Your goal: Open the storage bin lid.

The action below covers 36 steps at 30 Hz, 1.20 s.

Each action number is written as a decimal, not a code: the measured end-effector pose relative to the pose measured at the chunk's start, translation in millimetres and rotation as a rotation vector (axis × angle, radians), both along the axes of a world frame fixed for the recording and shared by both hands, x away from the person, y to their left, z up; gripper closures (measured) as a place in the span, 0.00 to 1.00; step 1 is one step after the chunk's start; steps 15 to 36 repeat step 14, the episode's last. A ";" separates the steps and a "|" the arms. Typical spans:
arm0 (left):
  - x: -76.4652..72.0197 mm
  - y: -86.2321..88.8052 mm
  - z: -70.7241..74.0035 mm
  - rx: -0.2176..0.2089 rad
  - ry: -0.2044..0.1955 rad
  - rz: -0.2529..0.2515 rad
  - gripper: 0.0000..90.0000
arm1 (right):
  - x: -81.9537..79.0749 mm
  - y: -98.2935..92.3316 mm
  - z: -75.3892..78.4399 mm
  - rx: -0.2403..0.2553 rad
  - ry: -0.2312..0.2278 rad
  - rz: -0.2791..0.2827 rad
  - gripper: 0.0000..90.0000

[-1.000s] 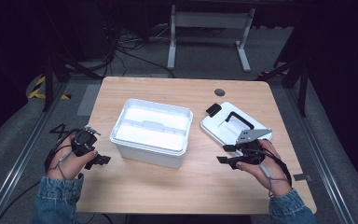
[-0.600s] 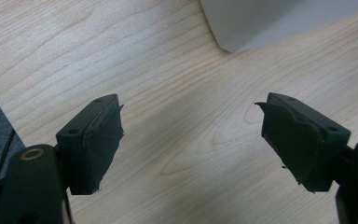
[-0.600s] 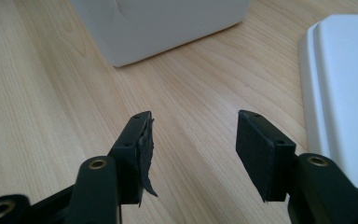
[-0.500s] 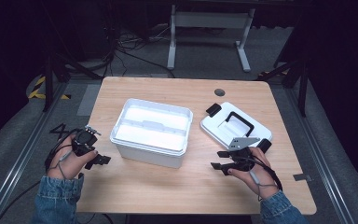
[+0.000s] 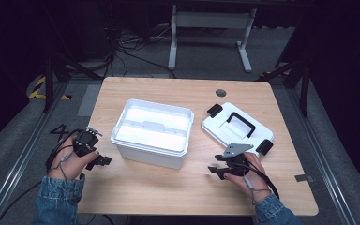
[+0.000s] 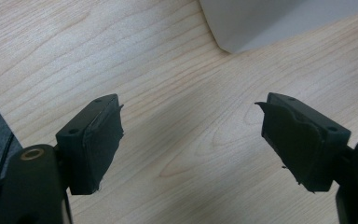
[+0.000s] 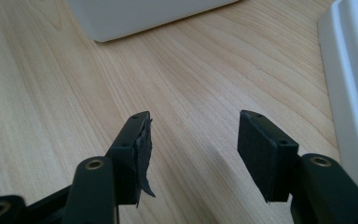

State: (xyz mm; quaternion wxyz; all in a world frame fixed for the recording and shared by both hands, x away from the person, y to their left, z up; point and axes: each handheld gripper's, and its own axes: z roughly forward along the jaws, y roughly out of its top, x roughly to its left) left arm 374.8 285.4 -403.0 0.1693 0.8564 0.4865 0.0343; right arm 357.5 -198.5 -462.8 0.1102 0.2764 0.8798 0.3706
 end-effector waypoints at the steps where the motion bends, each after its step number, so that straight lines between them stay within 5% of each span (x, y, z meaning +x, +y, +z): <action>1: 0.0 -0.1 -0.2 0.001 0.000 -0.001 0.23 | -0.5 0.6 -1.1 -0.001 0.002 -0.001 0.50; 36: -0.1 -1.0 -0.2 -0.006 0.003 0.003 0.23 | -0.9 3.0 -8.9 -0.001 -0.021 0.002 0.50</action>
